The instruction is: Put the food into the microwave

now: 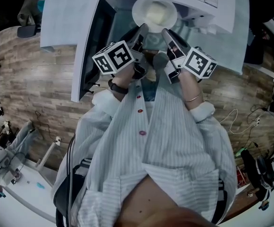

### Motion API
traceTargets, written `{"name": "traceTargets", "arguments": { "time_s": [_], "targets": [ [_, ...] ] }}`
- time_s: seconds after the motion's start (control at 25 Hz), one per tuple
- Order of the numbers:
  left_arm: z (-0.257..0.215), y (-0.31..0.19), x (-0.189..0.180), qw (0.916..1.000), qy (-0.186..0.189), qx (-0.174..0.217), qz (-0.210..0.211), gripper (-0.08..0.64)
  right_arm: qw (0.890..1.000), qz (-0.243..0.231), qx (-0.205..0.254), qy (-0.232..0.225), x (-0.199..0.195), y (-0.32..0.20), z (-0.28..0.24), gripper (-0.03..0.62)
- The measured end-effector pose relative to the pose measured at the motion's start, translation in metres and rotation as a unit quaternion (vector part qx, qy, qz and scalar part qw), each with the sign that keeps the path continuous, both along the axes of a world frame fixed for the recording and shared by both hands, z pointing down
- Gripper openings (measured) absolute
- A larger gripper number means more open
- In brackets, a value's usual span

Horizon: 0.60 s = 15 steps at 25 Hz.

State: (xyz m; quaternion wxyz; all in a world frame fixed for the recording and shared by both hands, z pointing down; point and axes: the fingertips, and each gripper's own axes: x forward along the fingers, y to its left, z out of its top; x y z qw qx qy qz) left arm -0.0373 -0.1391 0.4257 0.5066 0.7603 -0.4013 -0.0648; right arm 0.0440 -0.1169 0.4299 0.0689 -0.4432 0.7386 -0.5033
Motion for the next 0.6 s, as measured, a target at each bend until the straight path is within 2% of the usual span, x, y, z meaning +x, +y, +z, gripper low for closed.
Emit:
{"name": "traceTargets", "arguments": {
  "time_s": [0.6],
  "targets": [
    [0.045,-0.029,0.004,0.9996,-0.022,-0.013,0.010,0.071,1.000,0.015,-0.013,0.015,0.006,-0.028,0.043,0.074]
  ]
}}
